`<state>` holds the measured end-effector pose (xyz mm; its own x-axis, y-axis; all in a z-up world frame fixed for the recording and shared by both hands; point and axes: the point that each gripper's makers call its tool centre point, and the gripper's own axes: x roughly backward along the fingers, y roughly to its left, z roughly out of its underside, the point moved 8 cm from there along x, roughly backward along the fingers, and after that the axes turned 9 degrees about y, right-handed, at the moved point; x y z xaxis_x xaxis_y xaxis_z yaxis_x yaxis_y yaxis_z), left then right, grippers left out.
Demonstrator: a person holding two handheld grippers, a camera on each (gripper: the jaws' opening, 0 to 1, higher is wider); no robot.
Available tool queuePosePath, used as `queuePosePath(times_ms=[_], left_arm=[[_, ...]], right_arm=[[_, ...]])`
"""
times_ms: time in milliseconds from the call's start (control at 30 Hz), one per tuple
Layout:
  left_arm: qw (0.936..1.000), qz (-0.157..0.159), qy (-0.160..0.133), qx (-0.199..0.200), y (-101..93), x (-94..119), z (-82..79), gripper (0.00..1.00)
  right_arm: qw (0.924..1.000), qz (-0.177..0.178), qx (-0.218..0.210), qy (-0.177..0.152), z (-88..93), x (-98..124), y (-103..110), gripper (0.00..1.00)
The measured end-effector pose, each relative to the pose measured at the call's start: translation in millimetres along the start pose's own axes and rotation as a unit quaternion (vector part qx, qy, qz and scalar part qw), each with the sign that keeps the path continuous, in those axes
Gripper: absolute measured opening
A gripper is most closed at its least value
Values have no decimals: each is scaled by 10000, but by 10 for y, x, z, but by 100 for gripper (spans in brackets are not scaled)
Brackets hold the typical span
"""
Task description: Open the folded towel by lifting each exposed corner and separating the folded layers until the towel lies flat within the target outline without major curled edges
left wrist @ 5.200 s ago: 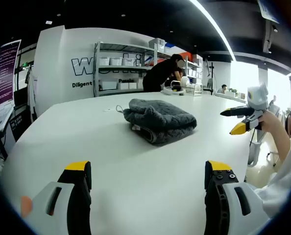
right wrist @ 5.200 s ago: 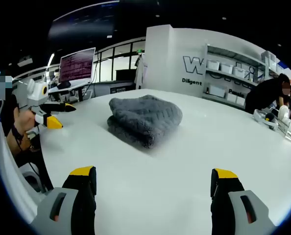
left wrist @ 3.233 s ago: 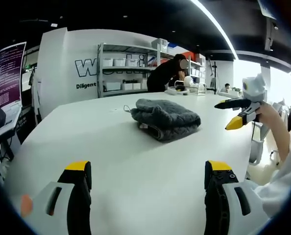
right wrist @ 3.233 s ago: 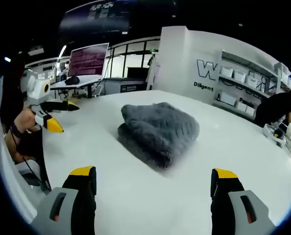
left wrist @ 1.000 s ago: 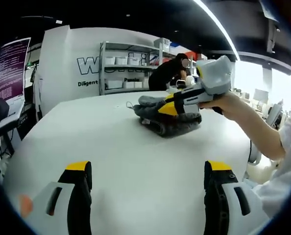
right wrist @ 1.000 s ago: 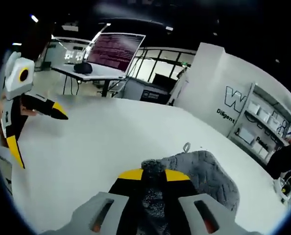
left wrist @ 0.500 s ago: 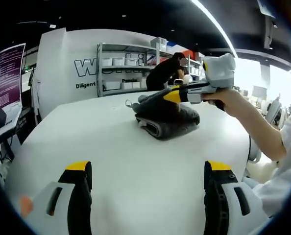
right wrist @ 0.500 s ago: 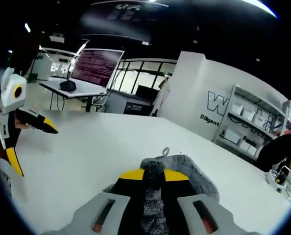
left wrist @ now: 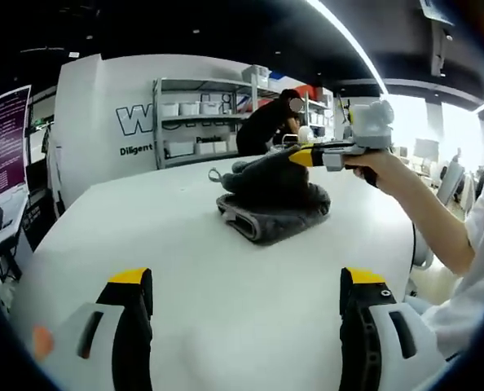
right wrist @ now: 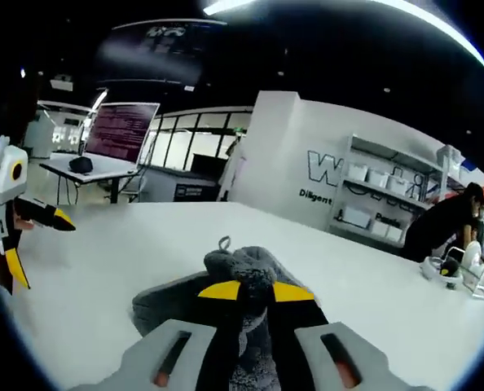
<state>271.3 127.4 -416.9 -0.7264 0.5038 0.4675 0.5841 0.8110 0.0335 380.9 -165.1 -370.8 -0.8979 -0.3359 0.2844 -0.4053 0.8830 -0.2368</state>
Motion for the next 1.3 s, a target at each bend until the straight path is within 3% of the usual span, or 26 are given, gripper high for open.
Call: queuePosePath(times_ms=[300, 500, 667, 833, 1033, 1167, 1300], left_arm=[[9994, 243, -100, 206, -4, 19, -53, 96], [9998, 193, 94, 20, -20, -12, -27, 97], [9998, 133, 113, 74, -33, -68, -8, 97], [9998, 139, 152, 61, -77, -44, 7, 96], [9999, 47, 129, 38, -39, 134, 33, 96], [9998, -90, 148, -11, -17, 206, 57, 96], [9998, -147, 125, 90, -39, 155, 68, 96]], right_arm=[[9952, 689, -689, -36, 222, 198, -458, 8], [9894, 991, -1066, 32, 435, 341, -663, 8], [9845, 1256, -1198, 237, 618, 475, -852, 8], [9717, 1488, -1544, 994, 968, 561, -1059, 9], [9579, 1846, -1747, 1337, 1179, 704, -1179, 9], [9541, 1875, -1850, 1423, 1284, 803, -1202, 9], [9564, 1757, -1792, 1493, 1340, 882, -1218, 9]])
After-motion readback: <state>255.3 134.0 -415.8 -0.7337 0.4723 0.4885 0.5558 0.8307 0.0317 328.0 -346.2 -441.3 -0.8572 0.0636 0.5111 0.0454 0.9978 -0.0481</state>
